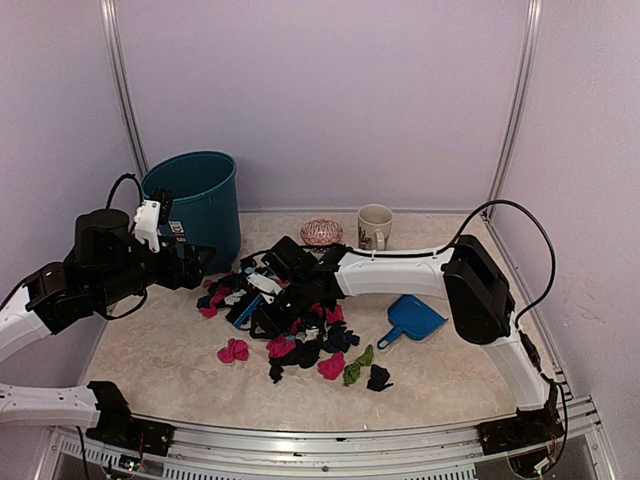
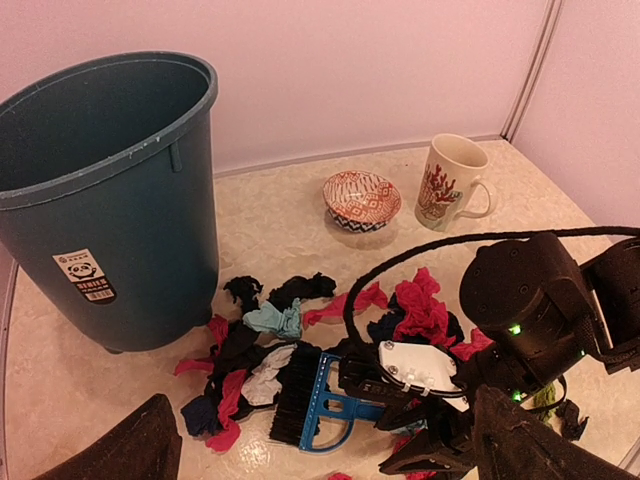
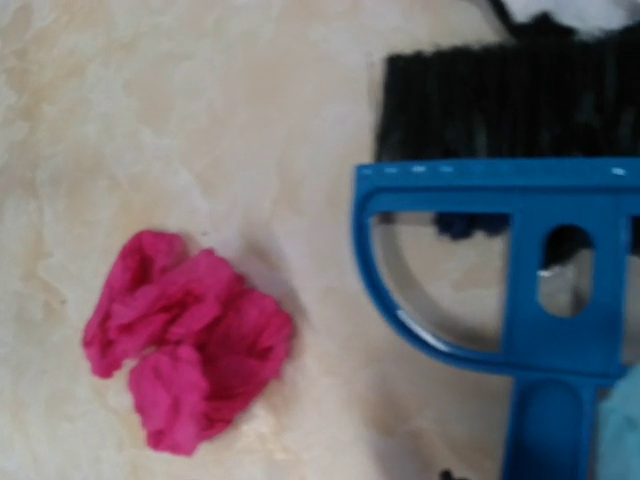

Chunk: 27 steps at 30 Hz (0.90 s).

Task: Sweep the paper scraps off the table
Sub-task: Adjust the broom at the center of the board.

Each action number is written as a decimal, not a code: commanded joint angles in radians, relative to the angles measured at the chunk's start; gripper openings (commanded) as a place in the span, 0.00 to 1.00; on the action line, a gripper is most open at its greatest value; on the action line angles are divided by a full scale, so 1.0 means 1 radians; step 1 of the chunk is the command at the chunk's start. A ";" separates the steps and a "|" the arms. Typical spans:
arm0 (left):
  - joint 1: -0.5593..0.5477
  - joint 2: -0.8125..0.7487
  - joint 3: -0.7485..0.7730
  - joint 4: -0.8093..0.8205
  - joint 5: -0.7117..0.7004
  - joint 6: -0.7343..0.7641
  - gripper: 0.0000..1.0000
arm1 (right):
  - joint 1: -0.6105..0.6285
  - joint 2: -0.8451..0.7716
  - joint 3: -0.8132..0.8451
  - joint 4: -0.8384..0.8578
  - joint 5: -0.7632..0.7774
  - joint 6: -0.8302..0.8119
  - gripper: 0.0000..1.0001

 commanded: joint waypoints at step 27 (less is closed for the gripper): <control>0.005 0.006 0.000 -0.016 -0.009 -0.008 0.99 | -0.047 -0.122 -0.135 0.084 0.135 0.052 0.56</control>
